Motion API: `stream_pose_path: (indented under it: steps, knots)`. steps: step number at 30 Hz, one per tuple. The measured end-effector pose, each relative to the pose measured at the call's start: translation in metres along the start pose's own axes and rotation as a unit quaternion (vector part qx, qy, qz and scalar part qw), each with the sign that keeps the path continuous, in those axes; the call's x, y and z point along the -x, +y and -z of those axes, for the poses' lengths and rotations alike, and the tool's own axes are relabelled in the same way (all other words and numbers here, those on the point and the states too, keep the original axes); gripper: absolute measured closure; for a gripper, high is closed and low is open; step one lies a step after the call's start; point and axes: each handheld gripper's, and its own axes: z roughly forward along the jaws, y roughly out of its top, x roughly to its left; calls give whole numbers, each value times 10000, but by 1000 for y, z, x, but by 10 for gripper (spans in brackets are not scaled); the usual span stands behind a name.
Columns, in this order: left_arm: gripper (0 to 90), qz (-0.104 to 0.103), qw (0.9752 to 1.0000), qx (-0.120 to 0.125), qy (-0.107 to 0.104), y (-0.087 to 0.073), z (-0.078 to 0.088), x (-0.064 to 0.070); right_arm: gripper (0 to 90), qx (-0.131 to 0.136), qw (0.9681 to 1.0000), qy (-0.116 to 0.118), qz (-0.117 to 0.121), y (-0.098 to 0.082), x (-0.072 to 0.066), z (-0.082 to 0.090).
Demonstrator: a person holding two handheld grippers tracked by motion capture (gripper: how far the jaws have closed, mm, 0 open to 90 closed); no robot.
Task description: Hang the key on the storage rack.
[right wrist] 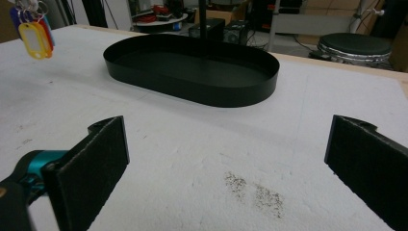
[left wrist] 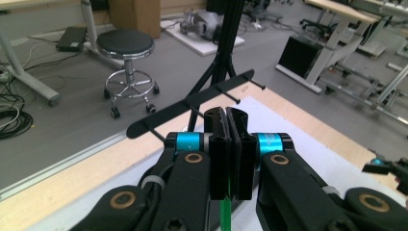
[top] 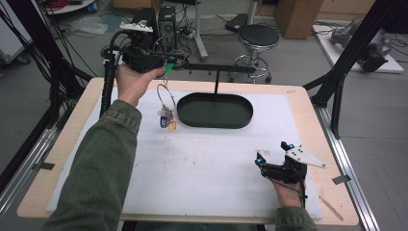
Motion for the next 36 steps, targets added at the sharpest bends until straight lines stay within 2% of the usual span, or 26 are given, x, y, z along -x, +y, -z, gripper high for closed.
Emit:
stream_pose_path:
  steps: [5,7,9,19,24,27,31,36]
  knots:
    - [878,101,9999,83,33,5,-8,-4,5,26,10000,-4,-17,0,1,1]
    - [878,291,9994,162,-137,7,-11,-10,5,29,10000,-3,-31,0,0,2]
    - [878,403,9989,226,-119,8,-15,-13,5,40,10000,-9,-31,0,0,2]
    - [878,362,9991,227,69,20,-35,-16,5,67,9999,-22,-74,-1,2,4]
    - [878,346,9989,215,245,25,-45,-16,5,71,9999,-14,-112,-1,1,6]
    - [878,478,9982,358,52,26,-51,-15,5,71,9999,21,-155,-1,2,6]
    - [878,483,9976,460,163,28,-61,-13,5,81,9999,44,-118,-1,2,4]
    - [878,656,9961,524,264,30,-72,-21,5,114,9997,59,-203,-2,3,6]
